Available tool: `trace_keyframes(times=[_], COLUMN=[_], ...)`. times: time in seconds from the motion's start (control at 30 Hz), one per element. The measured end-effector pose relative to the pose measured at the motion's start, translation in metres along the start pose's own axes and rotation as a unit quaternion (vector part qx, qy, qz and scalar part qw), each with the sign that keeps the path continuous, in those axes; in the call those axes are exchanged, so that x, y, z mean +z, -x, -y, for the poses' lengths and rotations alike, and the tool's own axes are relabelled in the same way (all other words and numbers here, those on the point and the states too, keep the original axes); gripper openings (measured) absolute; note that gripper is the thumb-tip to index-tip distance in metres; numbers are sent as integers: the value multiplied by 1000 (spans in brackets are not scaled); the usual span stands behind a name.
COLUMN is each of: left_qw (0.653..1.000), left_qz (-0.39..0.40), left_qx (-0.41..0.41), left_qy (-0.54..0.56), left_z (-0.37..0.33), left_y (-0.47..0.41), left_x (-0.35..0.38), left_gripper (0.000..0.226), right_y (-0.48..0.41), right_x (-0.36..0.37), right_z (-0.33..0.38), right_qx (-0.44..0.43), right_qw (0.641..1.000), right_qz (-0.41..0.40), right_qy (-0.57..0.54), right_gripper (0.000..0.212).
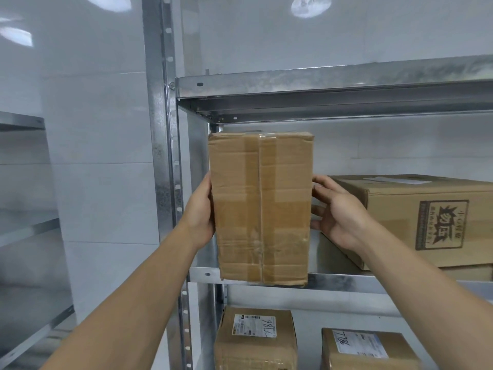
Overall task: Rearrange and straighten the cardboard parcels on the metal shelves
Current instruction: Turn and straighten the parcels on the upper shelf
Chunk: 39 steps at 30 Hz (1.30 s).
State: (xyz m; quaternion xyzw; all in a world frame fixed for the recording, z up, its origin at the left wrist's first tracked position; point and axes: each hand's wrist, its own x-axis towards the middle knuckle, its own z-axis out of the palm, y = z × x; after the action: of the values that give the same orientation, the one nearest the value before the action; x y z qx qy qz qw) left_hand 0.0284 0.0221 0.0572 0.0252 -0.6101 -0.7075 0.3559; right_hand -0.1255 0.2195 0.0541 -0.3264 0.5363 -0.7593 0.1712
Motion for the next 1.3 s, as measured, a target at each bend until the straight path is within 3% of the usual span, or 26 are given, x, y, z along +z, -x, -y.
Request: trace_keyframes(times=[0.33,0.43,0.57,0.63,0.77,0.83,1.1,1.2,1.3], left_qw=[1000,998,989,983,976,980,965,969,975], left_qz=[8,18,37,48,69,63,-110,-127,-126], left_qx=[20,24,41,51,27,12,-82,-164,-183], left_qy=[-11,-49,-134,-170,-204,-187,-224,-135,-25], left_z=[0,-3,-10,-13,-9,-2,7,8,3], left_y=[4,6,5,5,1,-3,2,11,19], left_x=[5,6,7,8,7,4,-11,-16,-12], left_gripper=[45,43,39,34,33,39,20,26,33], right_y=[6,5,3,6,13,14,24,26,23], right_x=[2,-1,-8,-10,-7,-9,-24,-29,-28], right_z=[0,8,32,44,53,50,34,25,12], right_qx=[6,41,104,124,136,133,59,42,42], right_qw=[999,997,991,987,986,987,979,972,965], right_qz=[-27,-18,53,63,44,13,-65,-71,-84], right_qy=[-30,-61,-72,-78,-80,-84,-186,-222,-245], right_gripper=[29,53,100,106,52,38,31,32,32])
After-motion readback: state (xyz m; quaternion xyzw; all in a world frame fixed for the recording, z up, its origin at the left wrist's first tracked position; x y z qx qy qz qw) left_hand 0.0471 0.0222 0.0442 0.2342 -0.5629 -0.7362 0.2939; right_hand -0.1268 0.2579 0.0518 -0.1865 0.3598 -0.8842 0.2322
